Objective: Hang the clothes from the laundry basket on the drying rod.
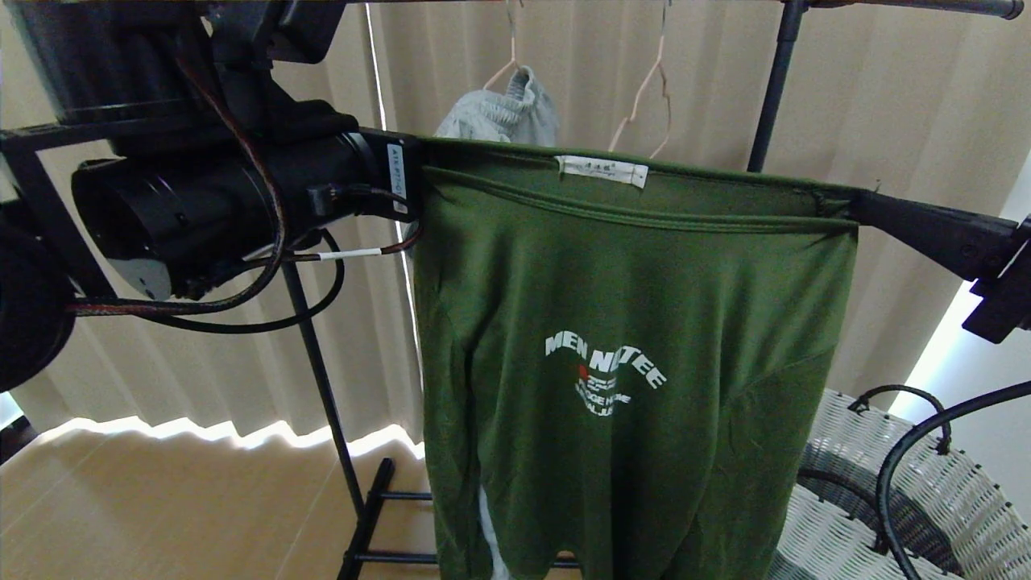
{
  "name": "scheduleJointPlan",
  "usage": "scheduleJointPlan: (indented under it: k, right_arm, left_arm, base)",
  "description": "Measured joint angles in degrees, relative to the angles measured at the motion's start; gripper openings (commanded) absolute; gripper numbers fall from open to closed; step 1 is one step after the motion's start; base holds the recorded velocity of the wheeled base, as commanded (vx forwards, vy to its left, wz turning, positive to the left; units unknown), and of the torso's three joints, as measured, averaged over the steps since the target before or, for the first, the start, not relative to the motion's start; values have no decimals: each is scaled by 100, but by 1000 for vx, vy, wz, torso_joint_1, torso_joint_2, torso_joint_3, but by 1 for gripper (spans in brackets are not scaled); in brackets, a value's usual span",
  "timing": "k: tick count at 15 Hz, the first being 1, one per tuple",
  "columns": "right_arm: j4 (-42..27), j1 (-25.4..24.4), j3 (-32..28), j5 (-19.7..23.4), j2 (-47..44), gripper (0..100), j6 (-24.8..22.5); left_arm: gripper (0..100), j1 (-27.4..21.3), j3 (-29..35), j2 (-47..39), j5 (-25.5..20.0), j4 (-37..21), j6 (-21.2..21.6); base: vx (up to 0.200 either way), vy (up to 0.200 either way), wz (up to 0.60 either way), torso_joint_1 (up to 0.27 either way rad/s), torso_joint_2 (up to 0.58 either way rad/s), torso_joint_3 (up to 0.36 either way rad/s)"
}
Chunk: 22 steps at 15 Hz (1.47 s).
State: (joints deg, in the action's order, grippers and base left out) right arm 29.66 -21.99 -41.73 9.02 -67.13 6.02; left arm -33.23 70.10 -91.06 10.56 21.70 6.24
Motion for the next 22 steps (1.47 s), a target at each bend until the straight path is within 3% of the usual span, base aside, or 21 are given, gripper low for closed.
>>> scheduleJointPlan:
  k: [7, 15, 16, 22]
  right_arm:
    - [176, 59, -52, -341, -321, 0, -536]
    - [351, 69, -63, -539, -535, 0, -562]
    - [346, 69, -49, -541, -541, 100, -567]
    - [354, 66, 46, -503, -544, 100, -538]
  left_arm:
    - [0, -83, -529, 385, -66, -194, 205]
    - [0, -202, -751, 672, -93, -191, 402]
    - [0, -205, -751, 675, -93, -189, 401]
    - [0, -11, -869, 694, -40, -178, 405]
  base:
    - [0, 0, 0, 0, 0, 0]
    - [0, 0, 0, 0, 0, 0]
    - [0, 0, 0, 0, 0, 0]
    - [0, 0, 0, 0, 0, 0]
